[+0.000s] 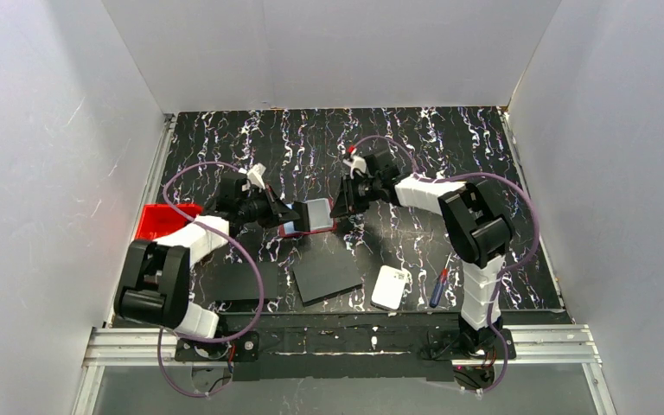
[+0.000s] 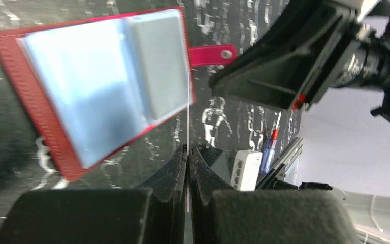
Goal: Put the credit cards into the card holder
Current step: Insert the credit card into the card slot.
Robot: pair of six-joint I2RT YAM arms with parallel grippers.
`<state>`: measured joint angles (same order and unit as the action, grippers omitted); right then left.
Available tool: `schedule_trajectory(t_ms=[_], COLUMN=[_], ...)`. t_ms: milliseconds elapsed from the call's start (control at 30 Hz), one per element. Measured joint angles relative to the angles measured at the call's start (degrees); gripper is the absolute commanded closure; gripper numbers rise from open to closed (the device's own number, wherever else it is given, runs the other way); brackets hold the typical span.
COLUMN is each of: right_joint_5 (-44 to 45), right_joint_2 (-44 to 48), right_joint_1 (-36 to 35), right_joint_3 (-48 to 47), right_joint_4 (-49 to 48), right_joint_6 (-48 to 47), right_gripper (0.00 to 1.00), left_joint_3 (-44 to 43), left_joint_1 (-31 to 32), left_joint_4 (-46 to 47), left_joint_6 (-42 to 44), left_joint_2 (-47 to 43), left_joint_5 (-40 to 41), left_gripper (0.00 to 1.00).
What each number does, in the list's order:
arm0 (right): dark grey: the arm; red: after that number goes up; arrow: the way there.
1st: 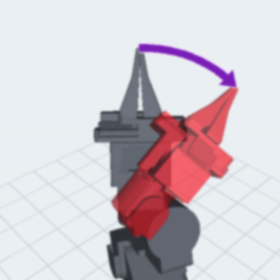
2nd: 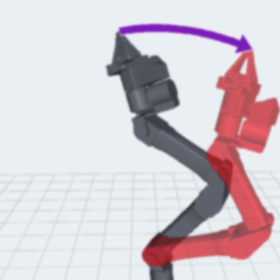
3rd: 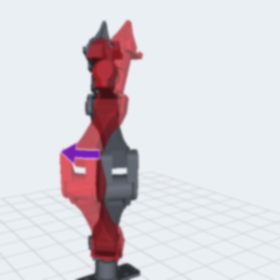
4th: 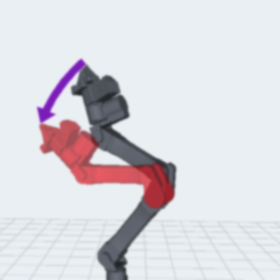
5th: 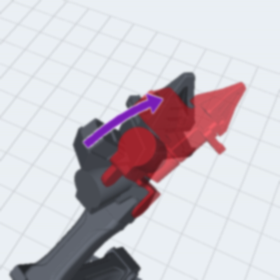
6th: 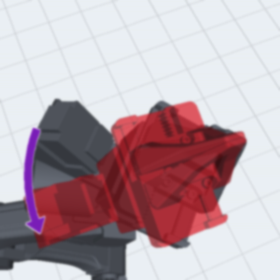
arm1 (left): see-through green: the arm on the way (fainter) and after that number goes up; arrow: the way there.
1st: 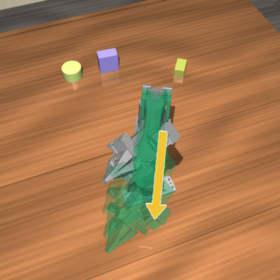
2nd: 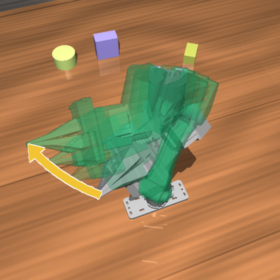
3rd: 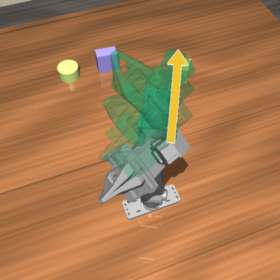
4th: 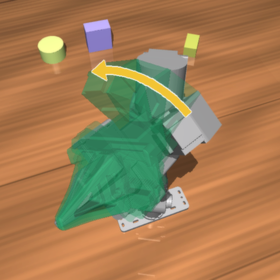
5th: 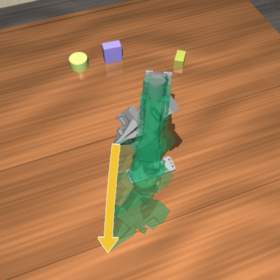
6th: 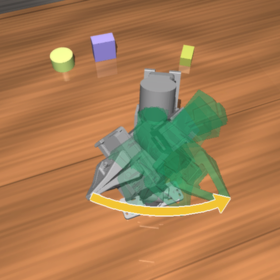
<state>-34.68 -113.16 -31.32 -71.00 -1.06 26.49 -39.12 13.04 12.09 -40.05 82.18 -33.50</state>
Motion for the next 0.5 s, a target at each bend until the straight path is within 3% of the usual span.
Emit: schedule_trajectory(t_ms=[200, 500], right_joint_5=[1.6, 3.1], right_joint_2=[-2.4, -5.1], right_joint_1=[-2.7, -2.6], right_joint_3=[-1.6, -4.8], right_joint_4=[4.5, 4.5], right_joint_6=[-4.0, -5.0], right_gripper=[0.72, 0.72], left_joint_3=[-1.9, -4.9], left_joint_1=[-5.3, -5.9], left_joint_4=[-0.8, -0.6], left_joint_6=[2.2, 4.3], left_joint_2=[6.3, 11.0], left_joint_5=[-4.6, -8.7], left_gripper=[1.00, 1.00])
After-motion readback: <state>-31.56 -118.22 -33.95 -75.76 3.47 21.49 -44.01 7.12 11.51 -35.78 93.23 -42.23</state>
